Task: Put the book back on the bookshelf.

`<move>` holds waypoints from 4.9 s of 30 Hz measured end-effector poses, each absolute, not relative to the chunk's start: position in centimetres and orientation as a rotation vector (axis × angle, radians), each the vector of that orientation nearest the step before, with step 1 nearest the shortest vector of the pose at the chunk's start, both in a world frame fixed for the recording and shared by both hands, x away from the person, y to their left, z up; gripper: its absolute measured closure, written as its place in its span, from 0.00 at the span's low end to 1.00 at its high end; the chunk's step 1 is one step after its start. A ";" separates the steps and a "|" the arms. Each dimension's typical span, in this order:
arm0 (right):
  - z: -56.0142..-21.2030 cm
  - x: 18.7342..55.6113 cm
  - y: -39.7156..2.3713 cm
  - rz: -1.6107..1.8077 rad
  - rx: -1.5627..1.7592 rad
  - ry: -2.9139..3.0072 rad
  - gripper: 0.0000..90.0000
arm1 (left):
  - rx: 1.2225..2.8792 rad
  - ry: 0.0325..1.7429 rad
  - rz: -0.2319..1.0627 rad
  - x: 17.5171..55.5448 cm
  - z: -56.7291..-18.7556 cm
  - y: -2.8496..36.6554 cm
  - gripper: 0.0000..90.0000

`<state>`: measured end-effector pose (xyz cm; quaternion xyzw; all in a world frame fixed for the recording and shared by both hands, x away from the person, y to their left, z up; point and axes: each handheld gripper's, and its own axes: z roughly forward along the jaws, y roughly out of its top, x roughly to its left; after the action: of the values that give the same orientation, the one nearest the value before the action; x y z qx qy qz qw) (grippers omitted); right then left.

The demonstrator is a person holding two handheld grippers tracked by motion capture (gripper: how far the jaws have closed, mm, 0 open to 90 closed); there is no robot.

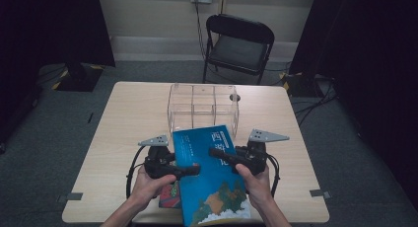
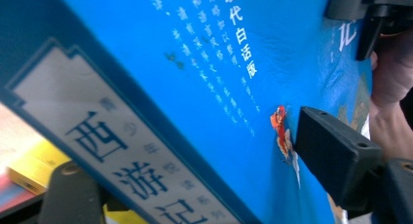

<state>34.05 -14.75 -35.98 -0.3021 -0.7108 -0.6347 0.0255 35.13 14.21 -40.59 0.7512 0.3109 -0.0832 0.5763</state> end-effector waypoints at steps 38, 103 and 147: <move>-34.1 32.0 -18.2 -2.099 -0.864 -2.286 0.92 | 1.763 0.492 0.143 33.9 -33.9 11.4 0.63; -32.3 35.6 -17.5 -2.163 -0.842 -2.340 0.37 | 1.709 0.419 0.294 33.2 -33.8 12.4 0.65; -36.9 35.1 -21.3 -2.045 -1.101 -2.368 0.32 | 1.616 0.643 0.404 33.1 -33.0 21.5 0.69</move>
<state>35.09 -21.25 -36.89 -0.3307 -0.7112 -0.6141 -0.0878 33.08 21.46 -32.95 0.7048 0.2805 0.1762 0.6273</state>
